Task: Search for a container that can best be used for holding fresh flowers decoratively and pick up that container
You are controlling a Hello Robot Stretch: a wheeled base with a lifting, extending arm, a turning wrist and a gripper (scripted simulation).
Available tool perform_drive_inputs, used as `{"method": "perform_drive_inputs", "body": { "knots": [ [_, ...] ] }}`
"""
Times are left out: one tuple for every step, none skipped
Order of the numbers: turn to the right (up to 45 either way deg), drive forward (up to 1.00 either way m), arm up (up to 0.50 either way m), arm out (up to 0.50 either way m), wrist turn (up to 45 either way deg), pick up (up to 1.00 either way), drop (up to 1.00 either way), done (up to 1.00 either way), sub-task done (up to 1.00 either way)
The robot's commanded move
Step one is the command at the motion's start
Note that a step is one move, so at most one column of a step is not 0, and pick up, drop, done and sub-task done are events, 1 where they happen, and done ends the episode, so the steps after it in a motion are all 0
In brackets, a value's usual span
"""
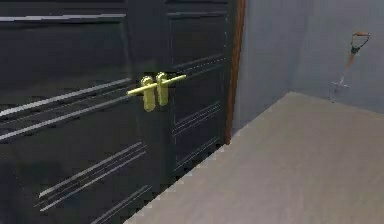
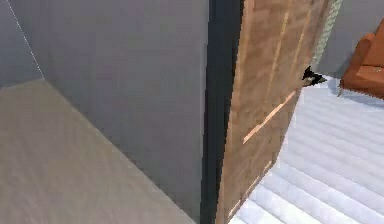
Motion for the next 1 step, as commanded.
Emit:
{"method": "perform_drive_inputs", "body": {
  "knots": [
    [45.0, 0.00, 0.00, 0.00, 0.0, 0.00, 0.00, 0.00, 0.00]
  ]
}}
